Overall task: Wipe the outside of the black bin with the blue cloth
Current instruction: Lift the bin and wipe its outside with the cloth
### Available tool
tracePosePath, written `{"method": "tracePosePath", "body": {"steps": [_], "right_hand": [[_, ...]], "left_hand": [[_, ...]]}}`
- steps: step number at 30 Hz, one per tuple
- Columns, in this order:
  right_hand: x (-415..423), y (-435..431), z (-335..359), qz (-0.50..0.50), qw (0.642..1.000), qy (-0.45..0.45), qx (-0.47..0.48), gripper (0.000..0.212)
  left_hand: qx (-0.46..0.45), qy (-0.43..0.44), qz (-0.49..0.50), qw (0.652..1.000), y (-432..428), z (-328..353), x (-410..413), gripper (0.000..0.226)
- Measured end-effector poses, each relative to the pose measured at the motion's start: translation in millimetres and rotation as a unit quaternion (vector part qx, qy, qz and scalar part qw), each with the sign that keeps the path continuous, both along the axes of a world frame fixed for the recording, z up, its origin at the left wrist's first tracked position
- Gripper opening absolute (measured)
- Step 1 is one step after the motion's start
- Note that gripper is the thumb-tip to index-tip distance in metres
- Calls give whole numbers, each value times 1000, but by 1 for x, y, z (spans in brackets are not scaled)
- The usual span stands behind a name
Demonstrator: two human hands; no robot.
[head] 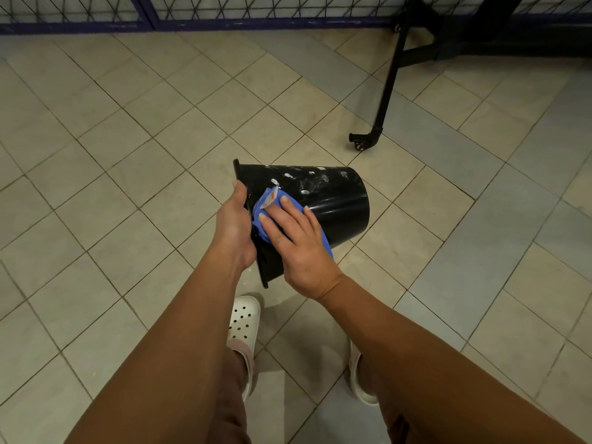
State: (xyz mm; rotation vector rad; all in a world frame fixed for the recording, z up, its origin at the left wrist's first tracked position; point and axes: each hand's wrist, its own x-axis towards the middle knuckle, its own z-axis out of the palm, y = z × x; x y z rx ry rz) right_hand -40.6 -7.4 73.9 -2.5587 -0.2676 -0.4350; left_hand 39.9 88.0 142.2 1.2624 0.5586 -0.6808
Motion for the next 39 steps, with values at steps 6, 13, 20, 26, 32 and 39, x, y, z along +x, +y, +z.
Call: {"method": "tracePosePath", "body": {"steps": [6, 13, 20, 26, 32, 39], "right_hand": [[17, -3, 12, -48, 998, 28, 41, 62], [7, -6, 10, 4, 999, 13, 34, 51], [3, 0, 9, -15, 999, 29, 29, 49], [22, 6, 22, -68, 995, 45, 55, 53], [10, 8, 17, -50, 997, 46, 41, 47], [9, 7, 16, -50, 998, 25, 30, 44]], "left_hand": [[15, -45, -43, 998, -2, -5, -8, 57], [-49, -17, -14, 999, 2, -1, 0, 73], [29, 1, -17, 999, -4, -3, -1, 78], [48, -31, -30, 998, -6, 2, -6, 66], [41, -14, -10, 999, -4, 3, -5, 69], [28, -10, -22, 999, -7, 1, -5, 67]]}}
